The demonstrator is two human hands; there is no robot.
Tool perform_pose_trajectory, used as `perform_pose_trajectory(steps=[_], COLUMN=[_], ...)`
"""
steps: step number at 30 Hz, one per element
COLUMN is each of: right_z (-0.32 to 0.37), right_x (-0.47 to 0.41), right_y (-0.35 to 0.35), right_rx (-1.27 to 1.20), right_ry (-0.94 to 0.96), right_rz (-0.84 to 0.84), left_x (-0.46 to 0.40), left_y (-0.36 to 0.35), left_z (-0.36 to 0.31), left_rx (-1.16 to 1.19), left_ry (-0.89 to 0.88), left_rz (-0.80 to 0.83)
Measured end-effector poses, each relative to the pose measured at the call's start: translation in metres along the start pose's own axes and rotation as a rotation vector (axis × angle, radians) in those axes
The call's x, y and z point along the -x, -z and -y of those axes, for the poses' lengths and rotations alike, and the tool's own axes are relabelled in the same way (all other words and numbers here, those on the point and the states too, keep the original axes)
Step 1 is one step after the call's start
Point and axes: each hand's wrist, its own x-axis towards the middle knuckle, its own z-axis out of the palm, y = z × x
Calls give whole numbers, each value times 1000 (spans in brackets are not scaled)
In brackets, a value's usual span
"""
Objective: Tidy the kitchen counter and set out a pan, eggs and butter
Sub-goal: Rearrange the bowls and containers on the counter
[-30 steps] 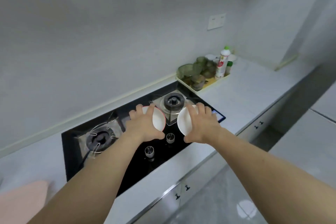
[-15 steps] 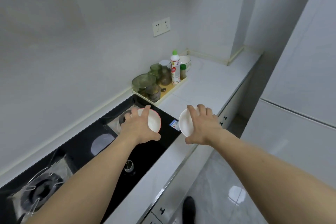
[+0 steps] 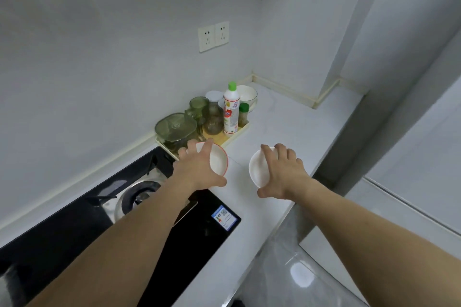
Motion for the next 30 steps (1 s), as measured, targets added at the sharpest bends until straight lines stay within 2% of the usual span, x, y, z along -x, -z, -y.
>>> perform_pose_trajectory(steps=[8,15,18,22,26,30], right_z=[-32,-79,-108,-140,-173,-197], right_x=[-62,-133,-172,-219,-268,-309], right_y=[17,31,39,50,59,62], right_rx=[-44,-75,-81,-80,-92,-96], right_ry=[-28,-45,-49,-52,-60,-52], right_rz=[21,22,28,38,31,26], left_x=[-73,-137,-169,-212,-272,-337], left_y=[24,56,71,93,104,100], left_z=[-33,-91,-123,-161,-196,-219], left_rx=[46,160,162,162,163,182], left_ry=[-47,-115,-146,-159,-130,-1], left_rz=[-24,-139,-213,-236,-259,-197])
